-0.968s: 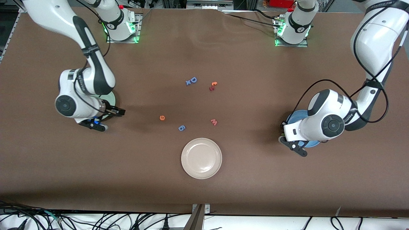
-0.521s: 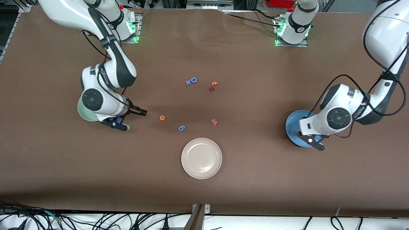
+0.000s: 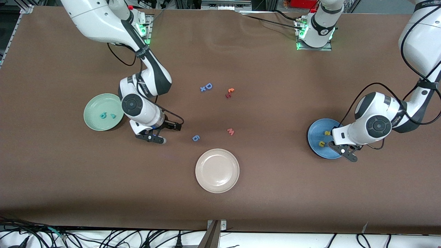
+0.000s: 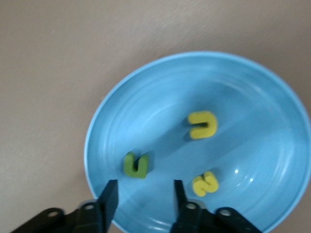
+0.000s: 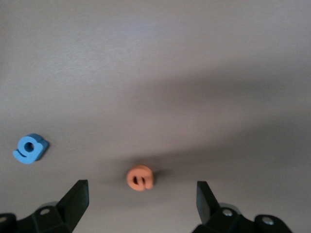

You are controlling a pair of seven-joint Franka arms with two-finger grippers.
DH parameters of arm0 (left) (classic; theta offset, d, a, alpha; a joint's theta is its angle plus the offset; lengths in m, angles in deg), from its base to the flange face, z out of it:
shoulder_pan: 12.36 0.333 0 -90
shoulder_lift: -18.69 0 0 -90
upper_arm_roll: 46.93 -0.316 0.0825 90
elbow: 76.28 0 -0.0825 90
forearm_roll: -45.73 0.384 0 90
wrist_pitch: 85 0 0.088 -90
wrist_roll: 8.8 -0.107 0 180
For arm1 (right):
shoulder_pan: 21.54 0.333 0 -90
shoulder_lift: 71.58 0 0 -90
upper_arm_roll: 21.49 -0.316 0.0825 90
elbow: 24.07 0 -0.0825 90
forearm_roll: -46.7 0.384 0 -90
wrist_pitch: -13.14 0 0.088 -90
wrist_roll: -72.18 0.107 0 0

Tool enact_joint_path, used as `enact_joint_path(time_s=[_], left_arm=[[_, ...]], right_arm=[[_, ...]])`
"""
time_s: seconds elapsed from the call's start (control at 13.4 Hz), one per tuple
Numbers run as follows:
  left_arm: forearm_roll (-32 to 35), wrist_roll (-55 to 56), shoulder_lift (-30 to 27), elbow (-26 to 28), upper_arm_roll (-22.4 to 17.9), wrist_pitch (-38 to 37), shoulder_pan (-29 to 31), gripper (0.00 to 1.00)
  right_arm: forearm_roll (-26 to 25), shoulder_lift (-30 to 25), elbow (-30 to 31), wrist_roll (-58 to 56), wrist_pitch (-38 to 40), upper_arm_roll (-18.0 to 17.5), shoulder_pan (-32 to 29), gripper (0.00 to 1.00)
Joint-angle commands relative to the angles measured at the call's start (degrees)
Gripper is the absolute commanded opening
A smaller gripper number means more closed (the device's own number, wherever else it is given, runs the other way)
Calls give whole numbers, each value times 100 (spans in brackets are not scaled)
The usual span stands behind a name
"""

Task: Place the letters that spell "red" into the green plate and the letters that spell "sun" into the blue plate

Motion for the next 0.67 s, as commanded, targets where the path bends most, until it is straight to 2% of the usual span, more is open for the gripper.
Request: enact_joint_path(time_s=[0.0, 0.15, 0.3, 0.37, 0.52, 0.6], left_arm=[[174, -23, -179, 33, 118, -113, 7, 100], [105, 12, -415, -2, 372, -331, 16, 100], [51, 134, -696, -125, 801, -831, 16, 100], [-10, 196, -828, -204, 1039, -1129, 42, 100], [-762, 293, -1110, -598, 1304, -1815, 60, 100], [-1210, 293, -1241, -861, 1339, -2140, 51, 100]], right_arm=[[-63, 257, -227, -40, -56, 21, 103, 99], [-72, 335, -227, -119, -55, 30, 104, 99], [-72, 424, -227, -119, -55, 30, 104, 98], [-72, 424, -218, -119, -55, 30, 104, 89], [-72, 433, -218, -119, -29, 30, 104, 52], [-63, 433, -218, -111, -29, 30, 104, 40]])
